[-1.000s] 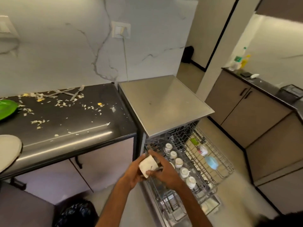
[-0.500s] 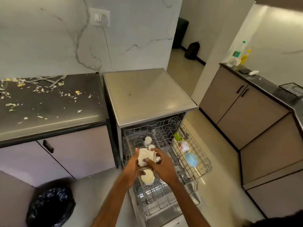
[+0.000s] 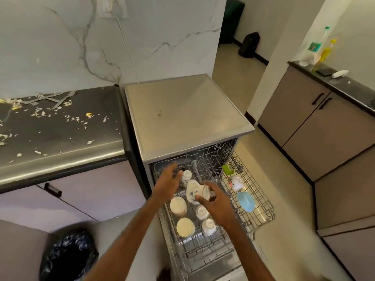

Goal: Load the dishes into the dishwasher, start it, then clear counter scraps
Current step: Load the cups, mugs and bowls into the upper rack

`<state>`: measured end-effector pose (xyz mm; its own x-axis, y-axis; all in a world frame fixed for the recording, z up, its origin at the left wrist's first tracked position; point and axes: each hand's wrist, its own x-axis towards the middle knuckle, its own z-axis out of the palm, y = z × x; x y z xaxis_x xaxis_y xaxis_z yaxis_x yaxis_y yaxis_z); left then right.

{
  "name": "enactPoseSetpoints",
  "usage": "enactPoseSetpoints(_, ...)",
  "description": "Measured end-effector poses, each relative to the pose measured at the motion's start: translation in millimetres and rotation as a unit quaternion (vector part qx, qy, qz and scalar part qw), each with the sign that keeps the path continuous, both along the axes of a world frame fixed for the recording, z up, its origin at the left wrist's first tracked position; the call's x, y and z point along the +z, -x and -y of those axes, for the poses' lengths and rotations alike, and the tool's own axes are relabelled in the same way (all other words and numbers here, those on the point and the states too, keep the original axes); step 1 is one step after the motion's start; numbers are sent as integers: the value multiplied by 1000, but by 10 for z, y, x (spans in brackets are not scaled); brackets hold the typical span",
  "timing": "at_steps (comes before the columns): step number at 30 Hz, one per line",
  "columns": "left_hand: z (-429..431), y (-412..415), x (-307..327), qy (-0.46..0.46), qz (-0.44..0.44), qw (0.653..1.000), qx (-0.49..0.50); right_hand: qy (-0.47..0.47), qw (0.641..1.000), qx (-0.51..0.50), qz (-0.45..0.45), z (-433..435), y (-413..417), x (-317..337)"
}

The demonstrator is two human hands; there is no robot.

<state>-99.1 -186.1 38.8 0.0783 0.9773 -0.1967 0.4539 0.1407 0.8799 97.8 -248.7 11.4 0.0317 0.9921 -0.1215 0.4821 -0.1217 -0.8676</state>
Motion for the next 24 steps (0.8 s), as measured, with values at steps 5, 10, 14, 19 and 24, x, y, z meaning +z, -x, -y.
enactPoseSetpoints(5,-1192,222,-121,-188,-312,913,-185,35,996,-7,79,-586,-188,-252)
enactPoseSetpoints(10,-1936,371,-573,-173,-488,787,-335,78,985,33,152,-1375,-184,-592)
enactPoseSetpoints(14,-2033,469,-941,-200,-454,814,-302,104,963,127,214,-2066,-109,-1082)
enactPoseSetpoints(19,-2098,470,-949,-221,-443,815,-300,70,916,249,308,-2810,83,-1679)
enactPoseSetpoints(24,-2095,464,-979,-214,-450,817,-290,-17,926,257,277,-3129,229,-2155)
